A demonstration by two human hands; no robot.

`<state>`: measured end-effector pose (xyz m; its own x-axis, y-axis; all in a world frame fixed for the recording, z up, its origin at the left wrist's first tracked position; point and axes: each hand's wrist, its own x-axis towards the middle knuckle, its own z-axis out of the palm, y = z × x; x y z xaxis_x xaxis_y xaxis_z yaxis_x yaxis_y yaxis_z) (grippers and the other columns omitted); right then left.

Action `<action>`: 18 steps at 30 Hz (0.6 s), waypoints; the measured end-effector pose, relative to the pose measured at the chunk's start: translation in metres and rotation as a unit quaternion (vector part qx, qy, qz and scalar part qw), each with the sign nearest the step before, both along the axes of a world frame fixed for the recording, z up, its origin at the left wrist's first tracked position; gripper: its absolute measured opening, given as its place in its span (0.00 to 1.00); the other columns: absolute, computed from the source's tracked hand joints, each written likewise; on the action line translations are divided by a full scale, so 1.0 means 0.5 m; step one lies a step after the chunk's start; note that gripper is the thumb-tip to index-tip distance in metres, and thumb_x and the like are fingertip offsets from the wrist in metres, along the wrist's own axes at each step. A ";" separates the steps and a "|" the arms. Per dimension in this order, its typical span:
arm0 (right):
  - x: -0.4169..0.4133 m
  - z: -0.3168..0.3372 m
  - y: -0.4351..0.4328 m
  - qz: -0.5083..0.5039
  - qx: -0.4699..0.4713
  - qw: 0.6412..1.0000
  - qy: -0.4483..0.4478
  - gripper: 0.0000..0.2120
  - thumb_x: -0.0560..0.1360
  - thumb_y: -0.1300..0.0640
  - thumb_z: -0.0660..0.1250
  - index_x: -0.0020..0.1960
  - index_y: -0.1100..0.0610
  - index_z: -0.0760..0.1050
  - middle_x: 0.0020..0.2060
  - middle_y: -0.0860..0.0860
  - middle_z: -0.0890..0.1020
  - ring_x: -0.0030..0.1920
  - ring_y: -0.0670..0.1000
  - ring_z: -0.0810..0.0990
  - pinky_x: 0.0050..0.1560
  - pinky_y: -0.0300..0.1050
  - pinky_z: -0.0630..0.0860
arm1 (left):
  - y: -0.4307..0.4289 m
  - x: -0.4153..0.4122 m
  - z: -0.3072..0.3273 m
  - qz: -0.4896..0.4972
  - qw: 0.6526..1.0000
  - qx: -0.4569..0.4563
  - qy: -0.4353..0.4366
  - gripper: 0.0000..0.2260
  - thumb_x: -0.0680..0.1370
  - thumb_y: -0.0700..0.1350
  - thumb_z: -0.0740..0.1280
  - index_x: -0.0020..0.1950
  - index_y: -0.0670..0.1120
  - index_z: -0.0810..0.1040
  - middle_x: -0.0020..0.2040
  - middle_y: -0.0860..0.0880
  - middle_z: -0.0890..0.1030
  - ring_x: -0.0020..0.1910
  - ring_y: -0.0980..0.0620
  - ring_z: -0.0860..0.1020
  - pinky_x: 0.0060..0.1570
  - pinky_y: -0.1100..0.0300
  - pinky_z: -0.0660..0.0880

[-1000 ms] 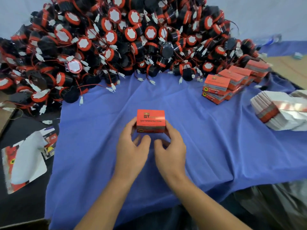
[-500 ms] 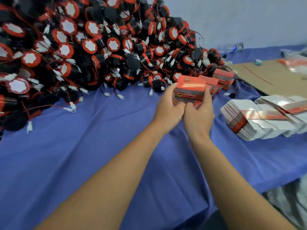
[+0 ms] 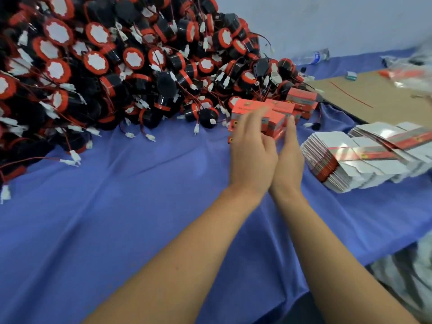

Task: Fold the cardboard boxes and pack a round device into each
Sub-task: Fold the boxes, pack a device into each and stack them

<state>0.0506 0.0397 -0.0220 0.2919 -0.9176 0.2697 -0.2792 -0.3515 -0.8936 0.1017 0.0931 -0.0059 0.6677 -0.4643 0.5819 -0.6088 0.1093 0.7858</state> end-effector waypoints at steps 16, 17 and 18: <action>-0.250 -0.039 -0.113 -0.160 -0.088 0.945 0.272 0.15 0.83 0.56 0.62 0.66 0.48 0.81 0.66 0.51 0.80 0.69 0.58 0.69 0.62 0.52 0.63 | -0.206 -0.201 -0.092 -0.159 0.913 0.212 0.311 0.08 0.80 0.43 0.68 0.51 0.41 0.86 0.51 0.42 0.86 0.54 0.42 0.83 0.57 0.47 0.80; -0.251 -0.039 -0.112 -0.160 -0.094 0.948 0.258 0.14 0.82 0.55 0.63 0.64 0.48 0.82 0.64 0.51 0.81 0.68 0.58 0.70 0.61 0.52 0.64 | -0.207 -0.204 -0.092 -0.158 0.905 0.204 0.339 0.08 0.81 0.44 0.68 0.53 0.42 0.85 0.52 0.43 0.87 0.55 0.43 0.83 0.58 0.46 0.80; -0.251 -0.038 -0.111 -0.161 -0.101 0.952 0.241 0.13 0.82 0.55 0.64 0.62 0.48 0.83 0.62 0.51 0.82 0.67 0.58 0.71 0.60 0.53 0.65 | -0.208 -0.207 -0.090 -0.159 0.896 0.192 0.368 0.09 0.81 0.45 0.67 0.53 0.43 0.85 0.51 0.44 0.87 0.54 0.44 0.84 0.59 0.45 0.80</action>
